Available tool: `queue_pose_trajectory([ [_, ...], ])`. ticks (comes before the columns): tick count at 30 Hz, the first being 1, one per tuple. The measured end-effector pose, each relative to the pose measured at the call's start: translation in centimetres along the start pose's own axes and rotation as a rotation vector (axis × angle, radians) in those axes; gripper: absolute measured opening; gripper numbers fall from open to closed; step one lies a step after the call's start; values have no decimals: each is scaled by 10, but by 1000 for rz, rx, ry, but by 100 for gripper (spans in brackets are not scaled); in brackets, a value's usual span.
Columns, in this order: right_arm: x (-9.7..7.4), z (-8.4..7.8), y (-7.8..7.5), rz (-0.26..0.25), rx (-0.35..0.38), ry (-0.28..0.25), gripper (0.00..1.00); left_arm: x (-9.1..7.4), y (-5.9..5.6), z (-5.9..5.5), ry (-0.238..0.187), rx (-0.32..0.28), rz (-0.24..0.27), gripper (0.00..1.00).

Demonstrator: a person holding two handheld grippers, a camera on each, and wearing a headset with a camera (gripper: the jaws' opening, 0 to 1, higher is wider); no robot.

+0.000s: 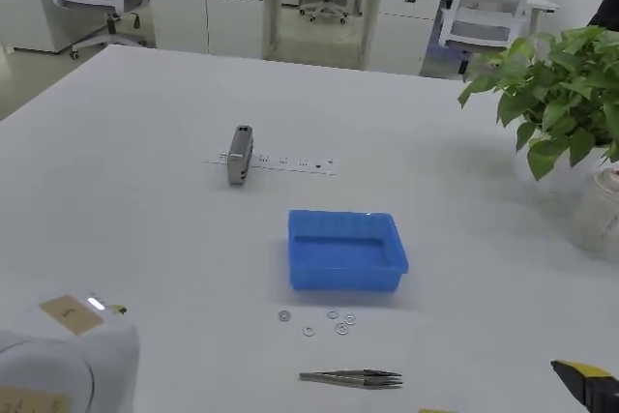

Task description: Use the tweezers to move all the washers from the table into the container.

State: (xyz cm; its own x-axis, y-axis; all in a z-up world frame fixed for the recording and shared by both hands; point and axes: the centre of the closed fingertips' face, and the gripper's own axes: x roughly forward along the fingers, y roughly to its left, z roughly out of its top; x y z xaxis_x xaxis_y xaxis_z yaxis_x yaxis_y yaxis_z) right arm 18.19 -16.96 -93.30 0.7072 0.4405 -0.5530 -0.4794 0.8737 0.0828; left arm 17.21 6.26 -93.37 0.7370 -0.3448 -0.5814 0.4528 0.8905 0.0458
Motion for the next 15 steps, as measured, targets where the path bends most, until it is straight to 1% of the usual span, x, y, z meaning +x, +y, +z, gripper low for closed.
queue_pose_trajectory([
  [4, 2, 0, -1, 2, 0, 5, 89, 1, 0, 1, -1, -2, -1, 98],
  [10, 5, -4, -2, 7, -2, 29, 89, 6, 1, 3, -10, 3, 0, 97],
  [15, 8, -6, -5, 6, 7, 40, 89, 12, 3, 2, 4, 11, -6, 96],
])
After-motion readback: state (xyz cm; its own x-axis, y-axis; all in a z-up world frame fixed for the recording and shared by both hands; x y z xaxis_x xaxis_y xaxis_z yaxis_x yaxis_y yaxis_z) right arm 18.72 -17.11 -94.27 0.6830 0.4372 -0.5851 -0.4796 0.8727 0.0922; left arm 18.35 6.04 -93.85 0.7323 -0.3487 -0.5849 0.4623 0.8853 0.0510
